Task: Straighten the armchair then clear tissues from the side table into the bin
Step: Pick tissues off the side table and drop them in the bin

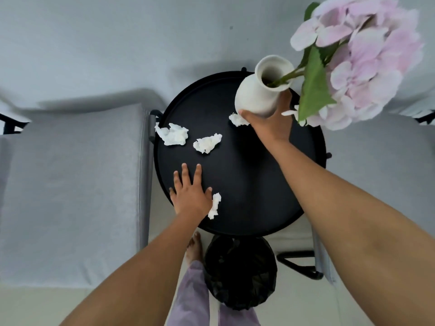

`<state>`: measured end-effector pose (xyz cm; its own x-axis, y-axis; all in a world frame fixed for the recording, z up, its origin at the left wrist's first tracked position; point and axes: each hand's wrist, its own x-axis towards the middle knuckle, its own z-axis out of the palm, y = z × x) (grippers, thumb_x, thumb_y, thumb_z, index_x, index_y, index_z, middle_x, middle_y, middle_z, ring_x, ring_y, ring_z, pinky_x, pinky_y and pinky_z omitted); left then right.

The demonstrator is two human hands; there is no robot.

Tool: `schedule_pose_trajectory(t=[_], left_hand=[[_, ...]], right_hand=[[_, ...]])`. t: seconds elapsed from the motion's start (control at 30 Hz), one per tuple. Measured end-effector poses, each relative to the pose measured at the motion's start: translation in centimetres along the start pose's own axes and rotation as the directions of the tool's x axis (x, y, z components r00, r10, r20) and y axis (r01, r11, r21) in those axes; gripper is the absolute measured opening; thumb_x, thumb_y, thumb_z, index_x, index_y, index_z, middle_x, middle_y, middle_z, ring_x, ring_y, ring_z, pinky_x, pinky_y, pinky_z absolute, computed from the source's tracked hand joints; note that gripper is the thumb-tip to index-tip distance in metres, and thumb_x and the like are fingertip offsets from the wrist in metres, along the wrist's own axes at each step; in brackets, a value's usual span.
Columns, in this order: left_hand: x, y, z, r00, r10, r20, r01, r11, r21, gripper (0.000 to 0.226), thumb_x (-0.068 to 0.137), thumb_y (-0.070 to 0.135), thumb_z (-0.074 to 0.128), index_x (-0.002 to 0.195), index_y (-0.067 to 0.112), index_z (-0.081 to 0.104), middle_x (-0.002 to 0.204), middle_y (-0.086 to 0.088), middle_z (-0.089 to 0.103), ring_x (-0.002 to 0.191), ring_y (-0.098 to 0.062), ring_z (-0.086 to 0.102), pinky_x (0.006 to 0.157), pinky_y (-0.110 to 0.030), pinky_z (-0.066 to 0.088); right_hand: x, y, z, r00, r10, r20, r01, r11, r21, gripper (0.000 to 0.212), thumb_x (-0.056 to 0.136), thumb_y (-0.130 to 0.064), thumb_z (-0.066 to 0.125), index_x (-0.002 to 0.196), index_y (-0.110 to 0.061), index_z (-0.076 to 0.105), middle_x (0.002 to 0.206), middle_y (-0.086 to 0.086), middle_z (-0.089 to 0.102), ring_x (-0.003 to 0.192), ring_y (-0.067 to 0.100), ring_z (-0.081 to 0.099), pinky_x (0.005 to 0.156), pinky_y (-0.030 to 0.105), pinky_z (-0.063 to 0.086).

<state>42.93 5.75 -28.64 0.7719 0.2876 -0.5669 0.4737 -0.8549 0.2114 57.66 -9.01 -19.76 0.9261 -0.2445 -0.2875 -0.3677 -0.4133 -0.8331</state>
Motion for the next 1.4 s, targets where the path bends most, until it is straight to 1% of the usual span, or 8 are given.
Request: schedule_pose_trajectory(t=[0.3,0.6,0.83,1.03,1.17,1.23,1.3,1.4], left_hand=[[0.1,-0.1,0.1,1.0,-0.004,-0.017,0.004,1.0,0.006,0.072,0.093,0.047,0.044,0.151,0.035,0.003,0.162,-0.002,-0.01,0.15,-0.028,-0.005,0.119,-0.05,0.017],[0.0,-0.1,-0.1,1.0,-0.015,-0.009,0.014,1.0,-0.021,0.071,0.093,0.046,0.045,0.151,0.037,0.004,0.162,0.0,-0.01,0.15,-0.026,-0.006,0.119,-0.048,0.015],[-0.1,0.0,-0.2,1.0,-0.009,-0.002,0.009,0.999,-0.032,0.071,0.094,0.045,0.045,0.151,0.036,0.004,0.162,0.0,-0.01,0.15,-0.027,-0.007,0.119,-0.05,0.014],[0.0,0.1,-0.5,1.0,-0.019,0.01,0.019,0.999,-0.041,0.072,0.093,0.043,0.048,0.151,0.035,0.006,0.162,-0.001,-0.009,0.15,-0.028,-0.006,0.12,-0.05,0.015],[-0.2,0.2,-0.6,1.0,-0.017,0.011,0.017,0.999,-0.038,0.072,0.092,0.043,0.049,0.151,0.035,0.007,0.162,-0.001,-0.008,0.149,-0.028,-0.005,0.12,-0.051,0.016],[-0.1,0.0,-0.7,1.0,-0.009,0.015,0.009,0.999,-0.045,0.072,0.092,0.043,0.048,0.151,0.034,0.008,0.162,-0.001,-0.007,0.149,-0.028,-0.005,0.12,-0.051,0.016],[-0.1,0.0,-0.9,1.0,-0.008,0.011,0.009,0.997,-0.08,0.067,0.093,0.046,0.044,0.151,0.033,0.012,0.163,-0.001,-0.004,0.15,-0.027,-0.007,0.12,-0.052,0.012],[-0.8,0.0,-1.1,0.992,0.026,-0.125,-0.045,0.989,-0.144,0.061,0.092,0.054,0.038,0.146,0.028,0.03,0.16,-0.002,0.016,0.149,-0.026,0.0,0.119,-0.053,0.007]], right_hand=[[5.8,-0.4,3.7,0.999,-0.031,-0.031,0.029,0.997,-0.068,0.084,0.063,-0.036,0.084,0.135,-0.014,0.045,0.132,0.0,0.057,0.125,0.016,0.052,0.107,0.028,0.041],[8.0,0.1,6.1,0.999,-0.027,-0.034,0.024,0.994,-0.103,0.077,0.059,-0.045,0.082,0.125,-0.013,0.056,0.125,0.0,0.062,0.119,0.016,0.057,0.102,0.03,0.046],[8.3,0.5,6.4,0.997,-0.06,-0.049,0.057,0.995,-0.076,0.084,0.064,-0.039,0.082,0.135,-0.014,0.045,0.136,0.001,0.053,0.128,0.016,0.048,0.105,0.023,0.037],[8.2,0.7,5.6,0.997,-0.067,0.042,0.07,0.996,-0.05,0.097,0.067,-0.035,0.083,0.143,-0.009,0.029,0.145,0.006,0.038,0.135,0.017,0.038,0.109,0.018,0.028],[6.6,2.8,3.9,0.992,-0.089,0.093,0.1,0.987,-0.124,0.108,0.072,-0.037,0.079,0.151,-0.012,0.01,0.154,0.01,0.02,0.142,0.018,0.022,0.102,0.013,0.016],[5.7,4.4,3.2,0.977,-0.136,0.162,0.169,0.963,-0.212,0.104,0.076,-0.035,0.076,0.153,-0.015,0.008,0.156,0.012,0.016,0.144,0.02,0.019,0.107,0.017,0.016],[4.9,5.9,2.7,0.949,-0.178,0.261,0.263,0.904,-0.337,0.093,0.08,-0.032,0.072,0.152,-0.018,0.015,0.156,0.013,0.017,0.144,0.024,0.022,0.116,0.029,0.024],[4.5,7.2,1.9,0.901,-0.166,0.4,0.36,0.801,-0.478,0.08,0.085,-0.026,0.065,0.151,-0.027,0.02,0.159,0.011,0.011,0.145,0.032,0.019,0.116,0.043,0.03]])
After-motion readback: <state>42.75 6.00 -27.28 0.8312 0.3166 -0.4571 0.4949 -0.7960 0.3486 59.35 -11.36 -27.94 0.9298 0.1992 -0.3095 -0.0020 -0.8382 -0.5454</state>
